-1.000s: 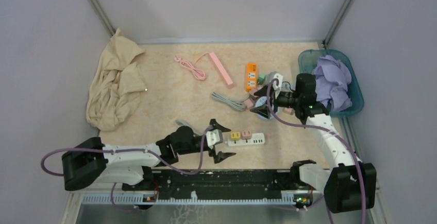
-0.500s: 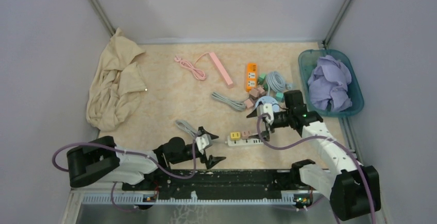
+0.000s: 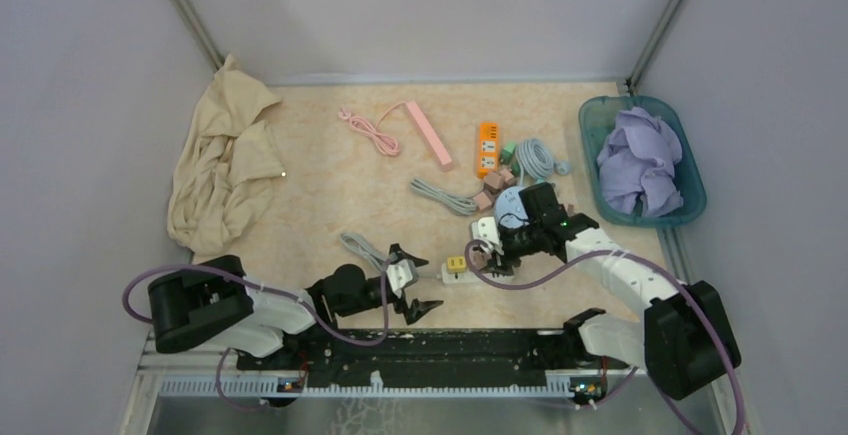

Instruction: Pull the plug off the socket

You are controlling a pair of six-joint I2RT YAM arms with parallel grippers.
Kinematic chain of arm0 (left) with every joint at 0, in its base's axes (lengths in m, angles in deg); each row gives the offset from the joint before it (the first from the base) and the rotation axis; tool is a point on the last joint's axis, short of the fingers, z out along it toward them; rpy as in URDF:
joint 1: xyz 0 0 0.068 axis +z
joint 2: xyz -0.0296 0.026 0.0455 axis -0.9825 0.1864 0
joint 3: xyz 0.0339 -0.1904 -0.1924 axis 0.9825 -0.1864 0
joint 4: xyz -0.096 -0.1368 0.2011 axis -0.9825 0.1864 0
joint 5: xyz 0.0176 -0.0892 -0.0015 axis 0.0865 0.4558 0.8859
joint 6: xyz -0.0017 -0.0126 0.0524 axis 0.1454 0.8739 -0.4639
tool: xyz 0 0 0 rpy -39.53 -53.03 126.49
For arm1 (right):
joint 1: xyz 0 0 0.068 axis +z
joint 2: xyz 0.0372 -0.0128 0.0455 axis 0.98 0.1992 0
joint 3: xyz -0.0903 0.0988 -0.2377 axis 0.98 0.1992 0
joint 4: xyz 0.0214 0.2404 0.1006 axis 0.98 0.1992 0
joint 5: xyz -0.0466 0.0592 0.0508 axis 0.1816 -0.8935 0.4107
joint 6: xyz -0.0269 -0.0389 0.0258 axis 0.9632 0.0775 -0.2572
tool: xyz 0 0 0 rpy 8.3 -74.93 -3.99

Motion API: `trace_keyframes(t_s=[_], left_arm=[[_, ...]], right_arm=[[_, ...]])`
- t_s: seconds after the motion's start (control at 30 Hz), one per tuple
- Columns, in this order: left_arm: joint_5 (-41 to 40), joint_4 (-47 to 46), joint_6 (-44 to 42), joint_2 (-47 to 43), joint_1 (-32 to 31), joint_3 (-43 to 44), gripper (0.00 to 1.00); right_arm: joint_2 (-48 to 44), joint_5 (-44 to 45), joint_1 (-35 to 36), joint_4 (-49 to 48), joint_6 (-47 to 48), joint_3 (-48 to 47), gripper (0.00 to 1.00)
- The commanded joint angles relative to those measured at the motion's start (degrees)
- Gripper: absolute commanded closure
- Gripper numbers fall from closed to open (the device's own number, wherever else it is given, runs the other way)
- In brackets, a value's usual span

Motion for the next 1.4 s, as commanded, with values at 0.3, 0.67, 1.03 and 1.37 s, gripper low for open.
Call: trace_keyframes(t_s=[0.3, 0.67, 1.03, 1.37], left_arm=[[-0.56, -5.09, -2.99, 4.89, -0.22, 3.40, 0.04], [1.36, -7.45, -9.67, 12.87, 0.85, 8.83, 0.17], [10.61, -7.71, -8.68, 18.48, 5.71, 13.40, 0.45], [14.57, -7.89, -7.18, 22.01, 6.45, 15.68, 0.51]], right_arm=[[3.96, 6.17, 4.52, -1.61, 1.21, -1.38, 0.58], [3.96, 6.43, 4.61, -0.80, 2.30, -1.68, 0.90], [3.73, 5.26, 4.60, 0.60, 3.57, -2.04, 0.96], [3.80, 5.05, 4.60, 0.68, 3.16, -2.24, 0.96]])
